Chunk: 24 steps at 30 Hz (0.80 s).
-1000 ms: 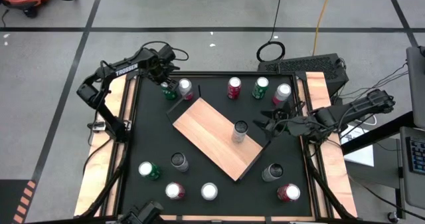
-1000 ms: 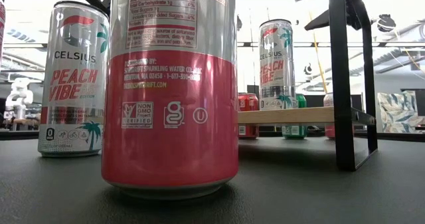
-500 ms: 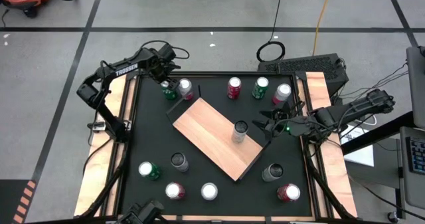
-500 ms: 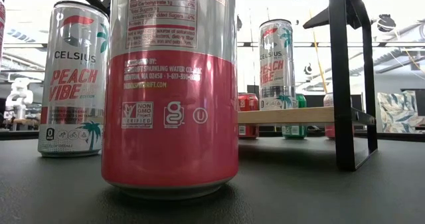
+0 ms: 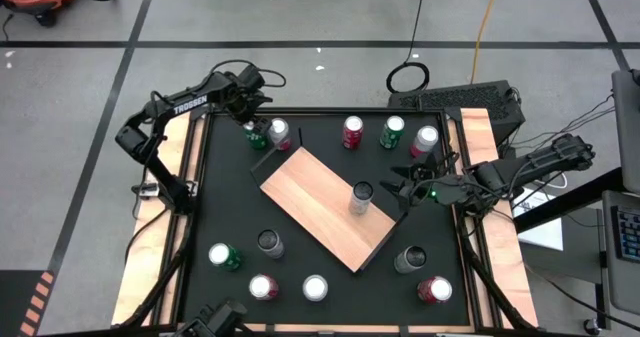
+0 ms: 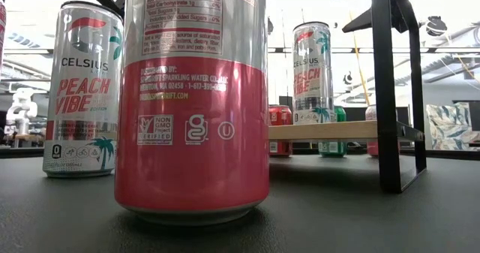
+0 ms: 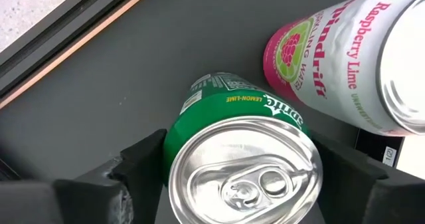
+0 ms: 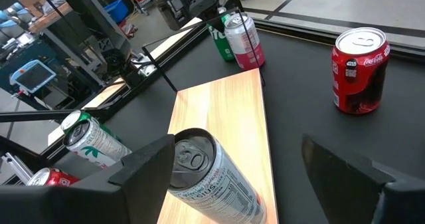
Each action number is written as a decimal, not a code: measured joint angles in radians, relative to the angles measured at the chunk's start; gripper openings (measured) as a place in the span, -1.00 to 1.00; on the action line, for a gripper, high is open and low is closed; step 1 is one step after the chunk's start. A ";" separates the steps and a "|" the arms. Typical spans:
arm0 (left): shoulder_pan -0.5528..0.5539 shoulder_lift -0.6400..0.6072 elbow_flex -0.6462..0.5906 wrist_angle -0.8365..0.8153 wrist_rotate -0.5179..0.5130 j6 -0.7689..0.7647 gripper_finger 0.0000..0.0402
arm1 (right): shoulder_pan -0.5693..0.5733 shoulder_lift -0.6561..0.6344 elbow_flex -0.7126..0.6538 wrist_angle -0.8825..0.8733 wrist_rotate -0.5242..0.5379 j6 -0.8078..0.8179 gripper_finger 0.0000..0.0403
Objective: Place canned beverage on shelf
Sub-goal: Put the top left green soda can on the shelf
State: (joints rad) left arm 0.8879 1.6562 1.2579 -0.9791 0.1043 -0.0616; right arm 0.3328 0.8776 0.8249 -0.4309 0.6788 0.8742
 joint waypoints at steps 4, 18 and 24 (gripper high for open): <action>0.000 0.000 0.001 -0.008 0.001 0.000 0.44 | 0.000 0.000 0.000 0.000 0.000 0.001 0.50; -0.002 -0.006 0.192 -0.288 -0.038 -0.005 0.43 | 0.000 0.000 0.000 0.021 -0.001 -0.054 0.50; -0.005 -0.007 0.338 -0.424 -0.038 -0.034 0.43 | 0.000 -0.001 0.000 0.043 0.000 -0.107 0.50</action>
State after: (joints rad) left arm 0.8833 1.6493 1.5954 -1.4030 0.0662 -0.0951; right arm 0.3328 0.8768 0.8249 -0.3883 0.6788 0.7673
